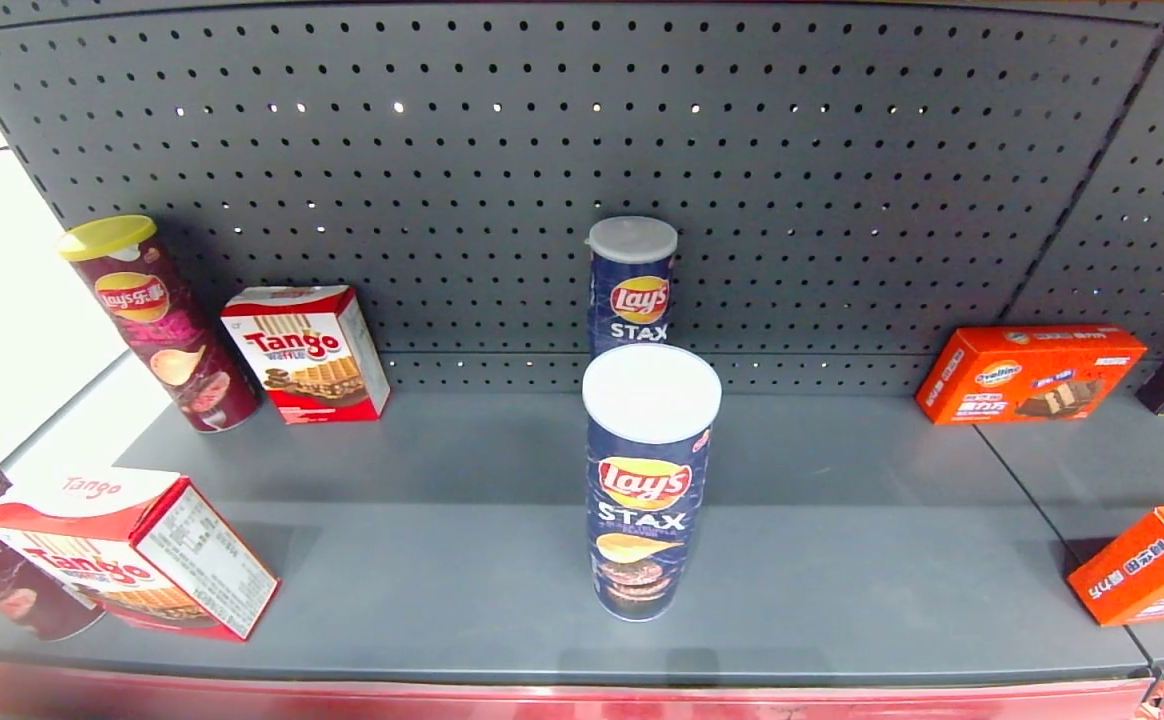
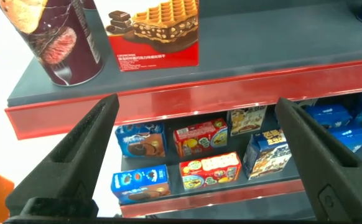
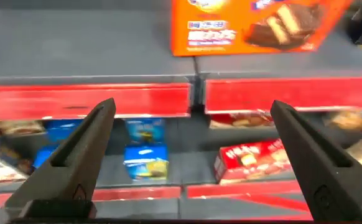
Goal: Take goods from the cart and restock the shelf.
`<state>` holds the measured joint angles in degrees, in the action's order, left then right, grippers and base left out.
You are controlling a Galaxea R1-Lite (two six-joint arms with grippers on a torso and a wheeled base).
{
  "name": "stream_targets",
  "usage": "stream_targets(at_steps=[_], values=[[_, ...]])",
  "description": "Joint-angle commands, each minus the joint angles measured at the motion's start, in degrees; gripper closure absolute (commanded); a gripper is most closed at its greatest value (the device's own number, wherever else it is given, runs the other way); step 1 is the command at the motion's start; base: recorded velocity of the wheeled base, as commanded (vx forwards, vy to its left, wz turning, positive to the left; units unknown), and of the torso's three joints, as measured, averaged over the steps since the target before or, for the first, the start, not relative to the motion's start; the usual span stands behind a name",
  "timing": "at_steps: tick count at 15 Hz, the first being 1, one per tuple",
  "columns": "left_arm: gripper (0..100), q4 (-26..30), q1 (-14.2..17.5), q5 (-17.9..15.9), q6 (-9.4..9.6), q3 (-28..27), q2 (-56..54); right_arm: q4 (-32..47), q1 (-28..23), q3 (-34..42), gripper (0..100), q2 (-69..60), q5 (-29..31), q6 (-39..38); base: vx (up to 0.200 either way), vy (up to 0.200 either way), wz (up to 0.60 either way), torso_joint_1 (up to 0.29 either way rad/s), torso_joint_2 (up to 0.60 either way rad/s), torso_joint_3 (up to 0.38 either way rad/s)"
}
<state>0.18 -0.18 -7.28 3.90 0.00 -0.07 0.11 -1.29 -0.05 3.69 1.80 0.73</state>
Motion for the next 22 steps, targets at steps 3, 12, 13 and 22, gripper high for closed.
stream_targets(at_steps=[3, 12, 13, 22], values=[[0, -0.01, 0.01, 0.07, -0.56, 0.00, 0.07, -0.02, 0.50, 0.05, 0, -3.17, -1.89, -0.64, 0.000, 0.000, 0.00, 0.000, 0.00, 0.000], [0, -0.01, 0.01, 1.83, -2.23, 0.00, 0.07, -0.02, 0.50, 0.05, 0, -3.17, -1.01, -0.38, 0.000, 0.000, 0.00, 0.000, 0.00, 0.000], [0, -0.01, 0.01, 1.83, -2.23, 0.00, 0.07, -0.02, 0.50, 0.05, 0, -3.17, -0.93, -0.38, 0.000, 0.000, 0.00, 0.000, 0.00, 0.000], [0, -0.01, 0.01, 1.65, -2.23, 0.00, 0.07, -0.02, 0.50, 0.05, 0, -3.08, -0.93, -0.38, 0.000, 0.000, 0.00, 0.000, 0.00, 0.000]])
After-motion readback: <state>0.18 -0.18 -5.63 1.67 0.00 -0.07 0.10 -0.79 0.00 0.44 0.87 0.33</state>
